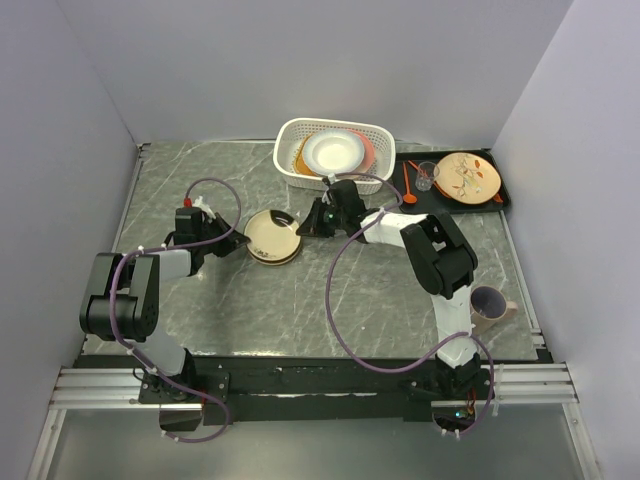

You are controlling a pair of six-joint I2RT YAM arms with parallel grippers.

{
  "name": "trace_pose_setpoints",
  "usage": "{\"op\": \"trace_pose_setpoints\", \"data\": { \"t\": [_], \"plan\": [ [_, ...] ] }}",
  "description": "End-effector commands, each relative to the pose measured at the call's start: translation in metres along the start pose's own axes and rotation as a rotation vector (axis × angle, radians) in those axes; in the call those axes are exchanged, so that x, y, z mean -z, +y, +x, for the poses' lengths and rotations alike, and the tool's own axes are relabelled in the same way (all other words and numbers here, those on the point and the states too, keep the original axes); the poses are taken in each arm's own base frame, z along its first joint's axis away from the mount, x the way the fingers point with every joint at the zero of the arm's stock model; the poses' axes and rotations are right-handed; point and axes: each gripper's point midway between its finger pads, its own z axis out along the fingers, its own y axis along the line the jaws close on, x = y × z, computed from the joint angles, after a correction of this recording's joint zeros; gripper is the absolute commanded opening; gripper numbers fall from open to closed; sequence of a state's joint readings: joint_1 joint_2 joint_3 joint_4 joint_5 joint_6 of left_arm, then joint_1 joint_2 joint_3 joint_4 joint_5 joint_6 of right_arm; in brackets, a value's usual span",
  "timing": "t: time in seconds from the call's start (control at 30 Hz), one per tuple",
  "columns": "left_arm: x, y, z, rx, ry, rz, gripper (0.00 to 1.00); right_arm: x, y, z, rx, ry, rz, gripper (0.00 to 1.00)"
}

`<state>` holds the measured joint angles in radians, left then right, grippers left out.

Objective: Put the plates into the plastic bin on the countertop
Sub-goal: Pick up the plate at the center of the board.

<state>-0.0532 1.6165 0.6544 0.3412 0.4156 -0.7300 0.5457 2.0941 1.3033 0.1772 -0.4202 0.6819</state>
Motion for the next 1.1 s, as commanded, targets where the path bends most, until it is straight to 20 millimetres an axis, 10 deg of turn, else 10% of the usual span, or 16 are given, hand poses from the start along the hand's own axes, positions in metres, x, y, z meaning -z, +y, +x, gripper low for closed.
{"op": "trace_pose_setpoints", "data": {
  "t": [0.0,0.33,1.07],
  "plan": [
    [0.002,-0.02,-0.006,-0.019,-0.014,0.072,0.01,0.019,0.037,-0.021,0.049,-0.065,-0.075,0.05],
    [0.01,-0.022,-0.014,-0.046,-0.052,0.051,0.69,0.028,0.047,-0.027,0.057,-0.086,-0.09,0.03],
    [0.051,-0.042,-0.036,-0.104,-0.195,0.047,0.99,0.037,0.062,-0.033,0.067,-0.097,-0.122,0.03]
  ]
}}
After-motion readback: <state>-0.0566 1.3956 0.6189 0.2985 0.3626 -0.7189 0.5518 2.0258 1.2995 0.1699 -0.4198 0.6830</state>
